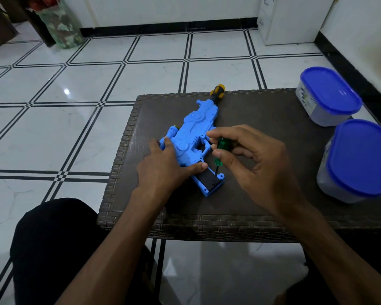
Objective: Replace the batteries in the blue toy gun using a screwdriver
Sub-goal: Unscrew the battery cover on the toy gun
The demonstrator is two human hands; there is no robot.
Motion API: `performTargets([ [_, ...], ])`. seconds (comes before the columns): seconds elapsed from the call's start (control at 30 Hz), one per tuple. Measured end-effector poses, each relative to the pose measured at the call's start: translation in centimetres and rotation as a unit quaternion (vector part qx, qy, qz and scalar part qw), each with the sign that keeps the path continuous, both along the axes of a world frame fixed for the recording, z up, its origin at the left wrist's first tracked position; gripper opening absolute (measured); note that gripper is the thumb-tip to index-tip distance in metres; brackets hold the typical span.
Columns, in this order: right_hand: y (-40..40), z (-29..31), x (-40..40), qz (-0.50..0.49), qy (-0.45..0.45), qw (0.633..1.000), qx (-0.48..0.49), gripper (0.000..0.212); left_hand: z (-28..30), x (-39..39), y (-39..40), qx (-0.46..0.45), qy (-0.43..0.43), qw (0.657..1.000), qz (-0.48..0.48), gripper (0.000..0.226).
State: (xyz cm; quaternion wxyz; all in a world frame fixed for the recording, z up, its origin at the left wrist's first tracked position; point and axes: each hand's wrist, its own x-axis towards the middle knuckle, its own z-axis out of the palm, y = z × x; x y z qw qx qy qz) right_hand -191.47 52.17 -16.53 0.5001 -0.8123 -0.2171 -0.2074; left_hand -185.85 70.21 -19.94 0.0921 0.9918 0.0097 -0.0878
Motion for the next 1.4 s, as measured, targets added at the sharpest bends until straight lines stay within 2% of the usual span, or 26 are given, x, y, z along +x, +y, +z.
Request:
performTargets([
  [0.13,0.21,0.33,-0.16,0.022,0.044,0.999,0.015,0.036,-0.02,0.02,0.05,0.006,-0.001,1.0,0.001,0.118],
  [0.23,0.4,0.4,-0.13,0.034,0.029,0.999,-0.022,0.03,0.17,-0.14,-0.02,0.006,0.0,1.0,-0.002,0.116],
  [0.37,0.41,0.49,0.27,0.012,0.017,1.0,-0.02,0.019,0.36,-0.2,-0.04,0.004,0.007,1.0,-0.003,0.117],
  [0.43,0.45,0.56,0.44,0.014,0.008,0.999,-0.028,0.022,0.18,-0.13,0.05,-0.004,0.001,1.0,0.0,0.115],
  [0.53,0.56,0.72,0.32,0.038,0.042,0.998,-0.009,0.033,-0.06,-0.11,0.06,-0.008,-0.004,1.0,0.002,0.114],
  [0.73,0.65,0.62,0.32,0.021,0.019,0.999,-0.032,0.02,0.17,-0.2,0.0,-0.004,-0.003,1.0,-0.005,0.114],
  [0.9,0.58,0.55,0.4,0.018,0.023,0.999,-0.012,0.032,-0.04,-0.03,0.03,-0.01,-0.003,1.0,0.002,0.115],
  [1.4,0.18,0.63,0.12,0.011,0.016,1.0,0.0,0.03,-0.02,-0.13,0.02,-0.01,-0.009,1.0,0.004,0.117],
])
